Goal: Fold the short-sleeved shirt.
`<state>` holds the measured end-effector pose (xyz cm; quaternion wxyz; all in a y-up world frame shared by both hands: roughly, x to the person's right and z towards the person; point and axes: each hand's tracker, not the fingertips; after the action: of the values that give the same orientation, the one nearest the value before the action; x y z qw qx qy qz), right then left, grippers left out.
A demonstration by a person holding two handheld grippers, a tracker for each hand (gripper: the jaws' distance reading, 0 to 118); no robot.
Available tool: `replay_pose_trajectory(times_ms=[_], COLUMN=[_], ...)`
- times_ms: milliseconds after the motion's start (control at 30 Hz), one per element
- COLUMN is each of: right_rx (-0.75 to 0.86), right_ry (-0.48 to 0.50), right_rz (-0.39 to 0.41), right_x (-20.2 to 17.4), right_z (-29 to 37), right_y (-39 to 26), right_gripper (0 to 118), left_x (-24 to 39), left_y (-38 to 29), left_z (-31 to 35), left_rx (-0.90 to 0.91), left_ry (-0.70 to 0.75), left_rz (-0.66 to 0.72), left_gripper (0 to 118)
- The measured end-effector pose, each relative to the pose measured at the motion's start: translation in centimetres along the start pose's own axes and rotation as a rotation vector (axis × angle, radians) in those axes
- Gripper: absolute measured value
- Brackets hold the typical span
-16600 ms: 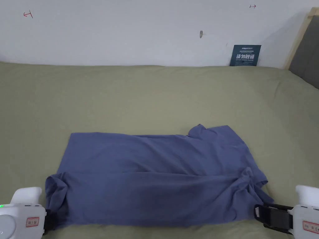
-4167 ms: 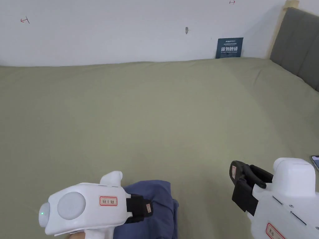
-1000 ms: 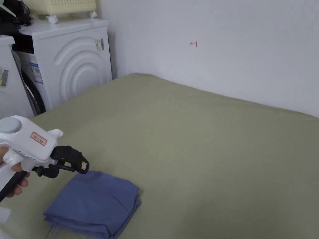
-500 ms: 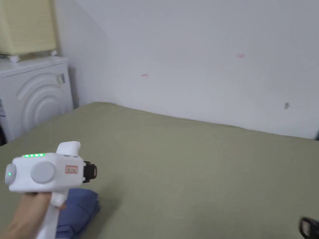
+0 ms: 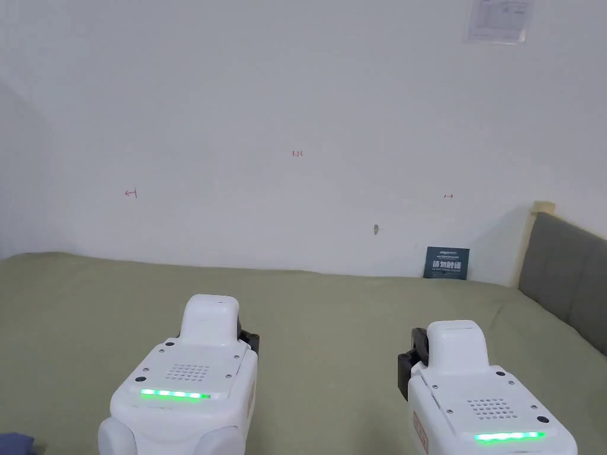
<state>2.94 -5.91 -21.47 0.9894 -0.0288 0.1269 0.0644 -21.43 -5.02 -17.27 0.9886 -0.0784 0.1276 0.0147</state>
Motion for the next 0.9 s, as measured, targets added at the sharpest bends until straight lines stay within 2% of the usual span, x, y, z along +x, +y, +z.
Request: replay_pose_trajectory(times_ms=[267, 533, 600, 633, 667, 700, 733, 800, 900], right_rx=[-0.004, 0.006, 0.004, 0.008, 0.006, 0.009, 0.006, 0.016, 0.013], right_ry=[-0.002, -0.001, -0.001, 0.009, -0.005, -0.004, -0.003, -0.012, -0.011], right_rz=[-0.043, -0.029, -0.034, -0.046, -0.049, -0.054, -0.067, -0.073, -0.066], right_x=[1.0, 0.7, 0.8, 0.9, 1.0, 1.2, 1.2, 1.9, 2.3], right_z=[0.6, 0.6, 0.6, 0.5, 0.6, 0.5, 0.3, 0.4, 0.2], right_y=[0.4, 0.7, 0.8, 0.8, 0.9, 1.0, 1.1, 1.4, 1.8], right_gripper=[2, 2, 5, 19, 50, 81, 82, 82, 82], left_x=[-0.6, -0.3, -0.3, -0.4, -0.5, -0.5, -0.7, -0.8, -0.7], left_y=[0.4, 0.6, 0.6, 0.6, 0.7, 0.8, 0.9, 0.5, 0.8], left_z=[0.7, 0.8, 0.8, 0.8, 0.7, 0.5, 0.3, 0.1, 0.3], left_rx=[0.016, 0.003, 0.004, 0.006, 0.012, 0.012, 0.007, 0.052, 0.024], left_ry=[0.011, 0.005, 0.013, 0.018, 0.024, 0.041, 0.041, 0.003, 0.038], left_rz=[-0.037, -0.017, -0.021, -0.019, -0.018, -0.011, -0.003, 0.028, -0.021], left_gripper=[0, 0, 0, 10, 40, 98, 118, 118, 118])
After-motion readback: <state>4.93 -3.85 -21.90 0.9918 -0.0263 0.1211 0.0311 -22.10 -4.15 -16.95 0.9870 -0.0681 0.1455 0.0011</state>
